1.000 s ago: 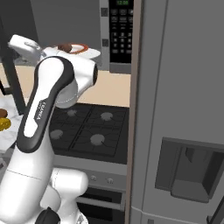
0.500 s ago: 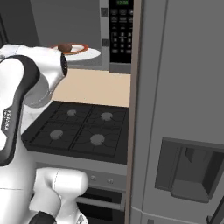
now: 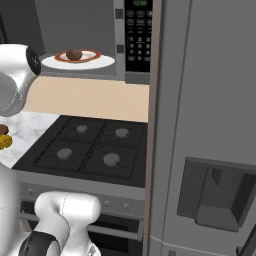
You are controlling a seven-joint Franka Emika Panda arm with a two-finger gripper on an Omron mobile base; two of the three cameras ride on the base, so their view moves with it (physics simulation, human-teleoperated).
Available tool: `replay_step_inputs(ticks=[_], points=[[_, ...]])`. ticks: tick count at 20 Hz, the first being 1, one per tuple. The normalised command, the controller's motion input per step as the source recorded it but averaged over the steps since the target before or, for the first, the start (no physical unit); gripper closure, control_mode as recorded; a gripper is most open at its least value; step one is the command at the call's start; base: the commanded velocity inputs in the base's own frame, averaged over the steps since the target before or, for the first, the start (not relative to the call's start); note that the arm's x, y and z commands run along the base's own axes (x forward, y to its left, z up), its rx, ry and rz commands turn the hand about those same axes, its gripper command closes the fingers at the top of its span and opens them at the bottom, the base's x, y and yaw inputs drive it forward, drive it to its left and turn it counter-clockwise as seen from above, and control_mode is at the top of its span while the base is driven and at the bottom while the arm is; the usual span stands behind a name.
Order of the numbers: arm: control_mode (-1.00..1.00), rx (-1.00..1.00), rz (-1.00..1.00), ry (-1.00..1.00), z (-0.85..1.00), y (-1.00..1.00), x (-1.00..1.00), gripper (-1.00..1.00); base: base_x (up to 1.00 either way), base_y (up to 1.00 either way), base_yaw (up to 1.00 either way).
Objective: Retrieve the reheated potato from the microwave, then place the potato, cheese, and condiment on the cutting board.
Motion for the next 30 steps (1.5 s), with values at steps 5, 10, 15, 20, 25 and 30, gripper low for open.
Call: replay_step_inputs(ticks=[5, 10, 15, 20, 25, 30], points=[[-1.0, -0.12, -0.01, -0.19, 0.05, 0.06, 0.0, -1.0, 0.0, 0.0, 0.0], [-1.0, -0.21, -0.21, -0.16, 0.21, -0.66, 0.0, -1.0, 0.0, 0.0, 0.0], [-1.0, -0.26, -0.34, -0.1, 0.16, -0.89, 0.0, -1.0, 0.0, 0.0, 0.0], [-1.0, -0.3, -0.44, -0.08, 0.02, -0.68, 0.05, -1.0, 0.0, 0.0, 0.0], [-1.0, -0.31, -0.51, -0.07, 0.0, -0.39, 0.4, -1.0, 0.0, 0.0, 0.0], [-1.0, -0.25, -0.49, -0.04, -0.07, -0.26, 0.58, -1.0, 0.0, 0.0, 0.0]])
